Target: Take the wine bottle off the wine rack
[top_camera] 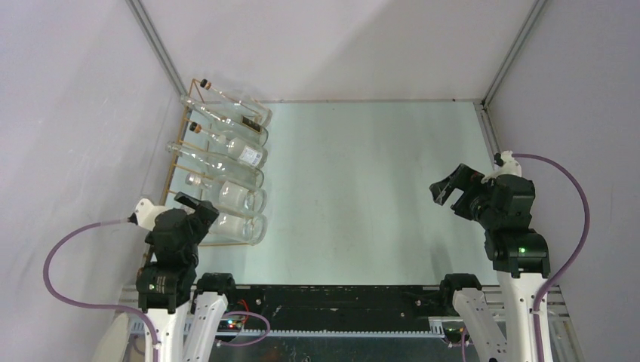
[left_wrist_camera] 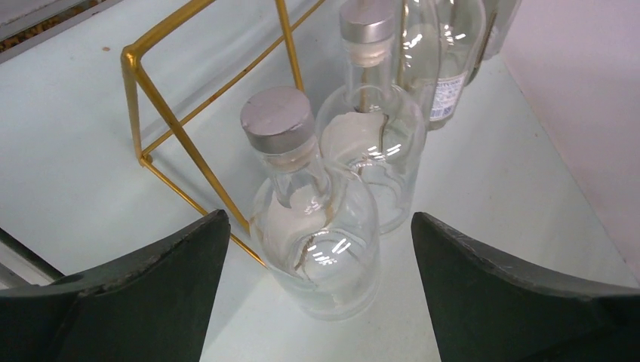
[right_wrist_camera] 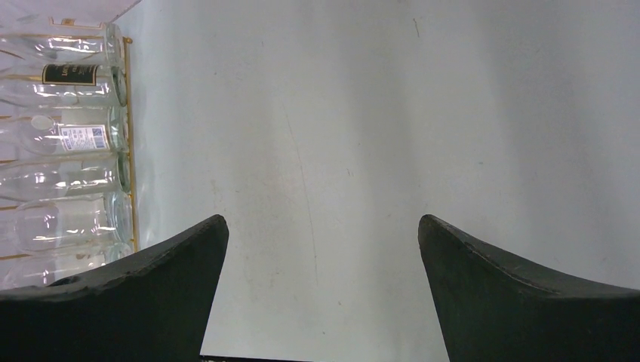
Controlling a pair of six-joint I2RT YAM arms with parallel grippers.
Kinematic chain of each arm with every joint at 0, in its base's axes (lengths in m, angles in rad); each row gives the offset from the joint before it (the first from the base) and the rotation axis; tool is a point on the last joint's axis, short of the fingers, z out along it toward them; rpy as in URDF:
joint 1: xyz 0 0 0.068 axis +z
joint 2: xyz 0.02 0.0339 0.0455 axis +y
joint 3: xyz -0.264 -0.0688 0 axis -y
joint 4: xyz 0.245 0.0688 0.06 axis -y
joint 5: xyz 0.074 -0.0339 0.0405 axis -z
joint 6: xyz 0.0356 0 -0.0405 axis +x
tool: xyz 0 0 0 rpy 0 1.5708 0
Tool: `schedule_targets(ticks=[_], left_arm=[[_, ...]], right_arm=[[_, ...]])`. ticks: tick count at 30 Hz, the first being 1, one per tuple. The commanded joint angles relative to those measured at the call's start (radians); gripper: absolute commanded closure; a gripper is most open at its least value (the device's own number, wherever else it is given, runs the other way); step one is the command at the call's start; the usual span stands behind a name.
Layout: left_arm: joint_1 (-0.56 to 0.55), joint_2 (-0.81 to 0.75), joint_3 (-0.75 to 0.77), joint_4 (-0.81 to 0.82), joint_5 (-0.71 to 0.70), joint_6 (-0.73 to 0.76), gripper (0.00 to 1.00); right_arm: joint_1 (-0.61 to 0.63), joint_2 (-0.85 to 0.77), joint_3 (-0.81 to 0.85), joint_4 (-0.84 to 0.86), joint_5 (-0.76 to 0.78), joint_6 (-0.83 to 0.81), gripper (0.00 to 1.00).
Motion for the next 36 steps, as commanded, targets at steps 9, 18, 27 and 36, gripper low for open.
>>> schedule_targets(ticks=[9, 18, 27, 36], left_arm=[[0.007, 0.039, -0.064, 0.14, -0.112, -0.083, 0.17], [0.007, 0.109, -0.097, 0.182, -0.14, -0.102, 0.3], [0.007, 0.137, -0.118, 0.209, -0.197, -0.106, 0.33], [0.007, 0.156, -0.154, 0.252, -0.222, -0.134, 0.38]], right_arm=[[-0.004, -0.008, 0.001, 0.045, 0.008, -0.009, 0.0], [-0.003, -0.014, 0.001, 0.048, 0.005, -0.017, 0.0], [-0.003, -0.012, 0.001, 0.056, 0.003, -0.018, 0.0], [-0.003, -0.007, 0.001, 0.06, -0.002, -0.019, 0.0]])
